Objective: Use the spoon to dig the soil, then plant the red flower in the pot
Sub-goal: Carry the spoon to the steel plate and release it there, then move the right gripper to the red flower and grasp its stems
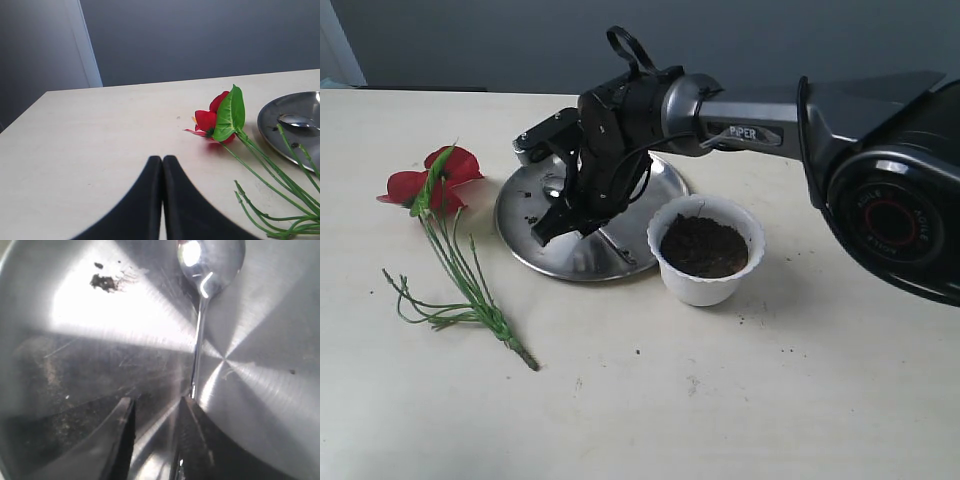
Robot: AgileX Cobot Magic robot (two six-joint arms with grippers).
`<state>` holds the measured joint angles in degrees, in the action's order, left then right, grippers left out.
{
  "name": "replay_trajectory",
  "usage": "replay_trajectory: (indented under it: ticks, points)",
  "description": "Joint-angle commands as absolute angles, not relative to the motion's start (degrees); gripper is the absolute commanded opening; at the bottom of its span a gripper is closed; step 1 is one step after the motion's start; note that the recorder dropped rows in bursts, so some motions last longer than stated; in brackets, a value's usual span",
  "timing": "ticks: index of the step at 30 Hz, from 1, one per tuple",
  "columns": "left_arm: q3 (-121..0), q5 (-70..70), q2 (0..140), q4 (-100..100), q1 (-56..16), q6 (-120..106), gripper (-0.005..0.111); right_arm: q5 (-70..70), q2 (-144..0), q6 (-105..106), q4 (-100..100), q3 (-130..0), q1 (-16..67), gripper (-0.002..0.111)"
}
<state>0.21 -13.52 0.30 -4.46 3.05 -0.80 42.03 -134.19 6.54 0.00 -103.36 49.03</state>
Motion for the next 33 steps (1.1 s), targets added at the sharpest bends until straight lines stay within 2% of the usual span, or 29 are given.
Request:
replay_trajectory:
  ticks: [1,6,12,18,19,21,22,23,33]
  points:
    - [0.0,-13.26,0.0,-4.57,2.7,-0.58,0.0,43.22,-131.11,6.96,0.0,-103.7,48.68,0.031]
    - [0.0,-13.26,0.0,-4.57,2.7,-0.58,0.0,45.96,-126.9,10.51,7.01,-103.7,48.68,0.031]
    - [0.0,-13.26,0.0,-4.57,2.7,-0.58,0.0,56.6,-124.23,27.09,28.03,-103.7,50.35,0.031]
    - [0.0,-13.26,0.0,-4.57,2.7,-0.58,0.0,55.37,-125.08,30.4,21.06,-103.58,59.62,0.032]
    - [0.0,-13.26,0.0,-4.57,2.7,-0.58,0.0,53.18,-125.46,30.4,18.43,-103.58,61.37,0.033]
    - [0.0,-13.26,0.0,-4.57,2.7,-0.58,0.0,50.18,-126.06,29.43,15.45,-103.58,62.82,0.05]
    - [0.0,-13.26,0.0,-4.57,2.7,-0.58,0.0,48.8,-126.47,27.26,13.84,-103.58,63.46,0.063]
    - [0.0,-13.26,0.0,-4.57,2.7,-0.58,0.0,48.43,-126.59,25.2,12.35,-103.58,63.46,0.068]
    - [0.0,-13.26,0.0,-4.57,2.7,-0.58,0.0,45.69,-131.18,19.24,5.99,-103.58,63.8,0.067]
